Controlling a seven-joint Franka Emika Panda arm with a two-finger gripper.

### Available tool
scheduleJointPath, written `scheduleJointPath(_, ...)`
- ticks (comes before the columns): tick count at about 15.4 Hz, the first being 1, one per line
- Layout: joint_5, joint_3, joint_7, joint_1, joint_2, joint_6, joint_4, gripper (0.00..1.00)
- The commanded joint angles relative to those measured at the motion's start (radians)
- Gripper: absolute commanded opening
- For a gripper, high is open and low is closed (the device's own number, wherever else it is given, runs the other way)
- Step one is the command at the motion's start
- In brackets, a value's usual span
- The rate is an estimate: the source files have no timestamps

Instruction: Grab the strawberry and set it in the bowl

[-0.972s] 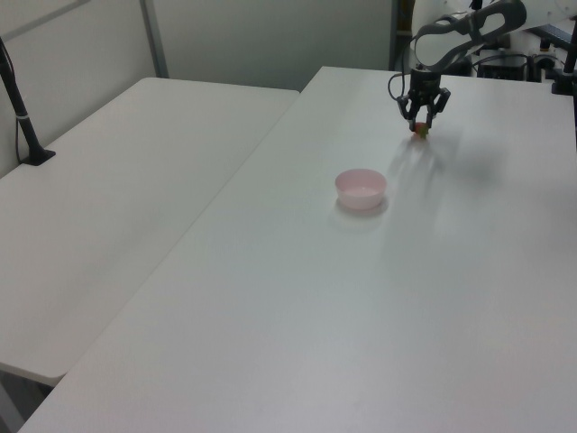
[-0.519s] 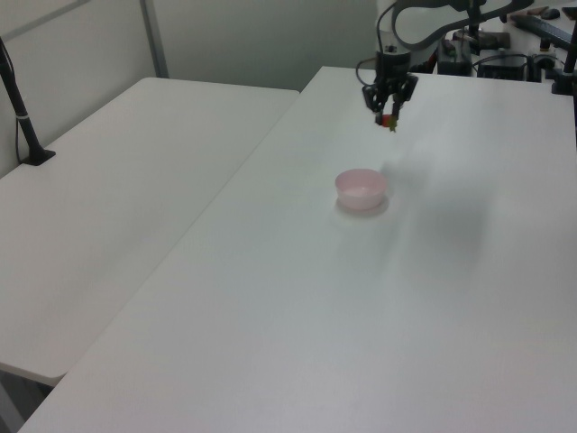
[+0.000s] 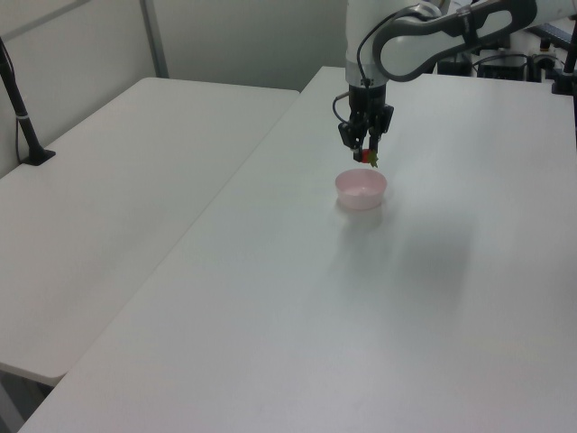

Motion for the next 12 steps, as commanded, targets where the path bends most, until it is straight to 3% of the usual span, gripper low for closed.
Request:
scheduleJointPath(1,-0.005,-0.017,-0.002,0.013,-0.029,-0.021,-0.005,1.0)
scheduleJointPath(4,-0.017,-0.017,-0.039,0.017,-0.088,-0.079,-0.003,1.0)
scheduleJointPath(9,-0.028,-0.032,-0.303,0.059,-0.245,-0.299,-0.005,1.0)
scheduleJointPath(12,-0.028,-0.03,-0.341,0.059,-0.334,-0.396,-0.011,1.0)
